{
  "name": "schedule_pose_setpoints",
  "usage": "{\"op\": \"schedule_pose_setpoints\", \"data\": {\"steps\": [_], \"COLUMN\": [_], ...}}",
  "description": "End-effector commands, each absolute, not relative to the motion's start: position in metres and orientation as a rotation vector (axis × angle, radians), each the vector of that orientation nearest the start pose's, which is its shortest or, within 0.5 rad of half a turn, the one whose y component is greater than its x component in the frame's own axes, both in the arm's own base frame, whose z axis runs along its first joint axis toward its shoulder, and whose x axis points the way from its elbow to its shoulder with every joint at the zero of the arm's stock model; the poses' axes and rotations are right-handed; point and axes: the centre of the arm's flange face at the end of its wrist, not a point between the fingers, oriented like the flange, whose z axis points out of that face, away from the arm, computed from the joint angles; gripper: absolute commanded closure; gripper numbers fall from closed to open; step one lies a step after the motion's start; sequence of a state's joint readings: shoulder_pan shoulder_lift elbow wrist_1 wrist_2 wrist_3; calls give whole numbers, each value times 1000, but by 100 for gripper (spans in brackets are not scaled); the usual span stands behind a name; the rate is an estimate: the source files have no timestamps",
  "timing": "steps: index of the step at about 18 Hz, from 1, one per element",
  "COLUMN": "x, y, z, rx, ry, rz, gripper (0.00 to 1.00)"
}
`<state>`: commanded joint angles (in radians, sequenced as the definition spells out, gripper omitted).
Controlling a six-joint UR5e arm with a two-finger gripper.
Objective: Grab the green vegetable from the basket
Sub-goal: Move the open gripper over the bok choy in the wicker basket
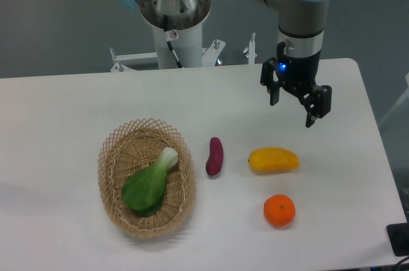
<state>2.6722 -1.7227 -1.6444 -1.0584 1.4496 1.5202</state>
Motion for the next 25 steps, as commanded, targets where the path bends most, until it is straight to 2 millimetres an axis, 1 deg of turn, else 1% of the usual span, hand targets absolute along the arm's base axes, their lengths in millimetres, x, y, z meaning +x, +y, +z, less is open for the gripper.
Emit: {"op": "schedule_pose_setpoints", "data": {"steps": [4,7,10,11,14,15,17,19,22,24,25], "x": [-441,-432,-429,-426,-416,-411,-395,-373,-352,-334,-326], "y": [389,392,394,395,400,402,416,440,469,490,497], "z": [425,428,425,421,410,412,411,406,401,397,392], "rx": [-2858,-2854,-2841,-2837,-2794,-2779,-2778,-2775,-2745,-2726,-2729], "ry": [638,638,638,622,464,428,376,368,271,281,294], "rz": [360,365,347,326,230,215,183,149,167,164,149], "gripper": [0,0,0,0,0,0,0,0,0,0,0]}}
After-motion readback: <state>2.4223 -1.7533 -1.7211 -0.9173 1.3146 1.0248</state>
